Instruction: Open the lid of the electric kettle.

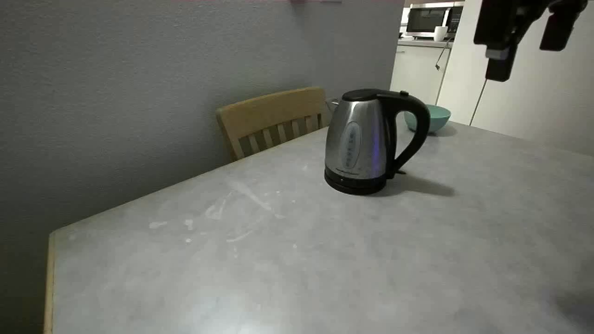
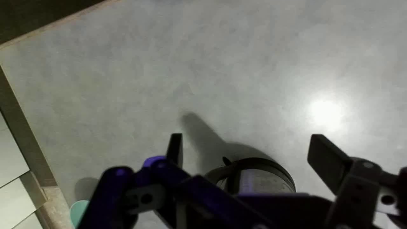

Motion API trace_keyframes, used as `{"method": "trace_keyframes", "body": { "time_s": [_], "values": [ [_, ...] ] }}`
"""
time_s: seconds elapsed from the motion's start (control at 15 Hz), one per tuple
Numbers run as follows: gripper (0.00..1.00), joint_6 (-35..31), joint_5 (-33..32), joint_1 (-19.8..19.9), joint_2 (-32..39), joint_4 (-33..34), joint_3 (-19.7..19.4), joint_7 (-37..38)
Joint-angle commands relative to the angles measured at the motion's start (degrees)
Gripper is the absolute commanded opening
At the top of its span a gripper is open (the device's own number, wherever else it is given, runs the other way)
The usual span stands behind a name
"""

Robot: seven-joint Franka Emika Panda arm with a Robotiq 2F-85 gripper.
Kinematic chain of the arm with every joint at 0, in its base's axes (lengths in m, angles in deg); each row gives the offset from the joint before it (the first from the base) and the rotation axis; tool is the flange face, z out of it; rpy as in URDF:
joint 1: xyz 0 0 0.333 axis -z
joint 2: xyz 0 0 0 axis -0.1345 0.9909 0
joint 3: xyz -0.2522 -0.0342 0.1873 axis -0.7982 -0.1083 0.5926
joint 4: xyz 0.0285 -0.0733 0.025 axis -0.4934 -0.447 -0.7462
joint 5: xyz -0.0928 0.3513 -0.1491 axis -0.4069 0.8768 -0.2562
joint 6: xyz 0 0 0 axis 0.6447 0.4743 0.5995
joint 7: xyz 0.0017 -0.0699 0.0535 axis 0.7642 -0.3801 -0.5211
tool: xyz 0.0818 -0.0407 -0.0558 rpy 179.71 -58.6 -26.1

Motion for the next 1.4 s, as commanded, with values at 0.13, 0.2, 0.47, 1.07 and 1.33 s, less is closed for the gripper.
{"method": "trace_keyframes", "body": {
  "time_s": [0.13,0.2,0.47,1.07,1.33],
  "values": [
    [1.0,-0.18,-0.1,-2.16,0.75,1.33,-2.69,0.28],
    [1.0,-0.32,0.33,-2.21,1.11,2.36,-3.28,0.01],
    [1.0,-0.21,1.1,-1.87,3.78,8.05,-5.11,-0.13],
    [1.0,0.52,5.37,-2.19,16.15,24.3,-9.2,2.93],
    [1.0,-2.47,12.37,-2.02,20.06,28.12,-12.18,9.8]
  ]
}}
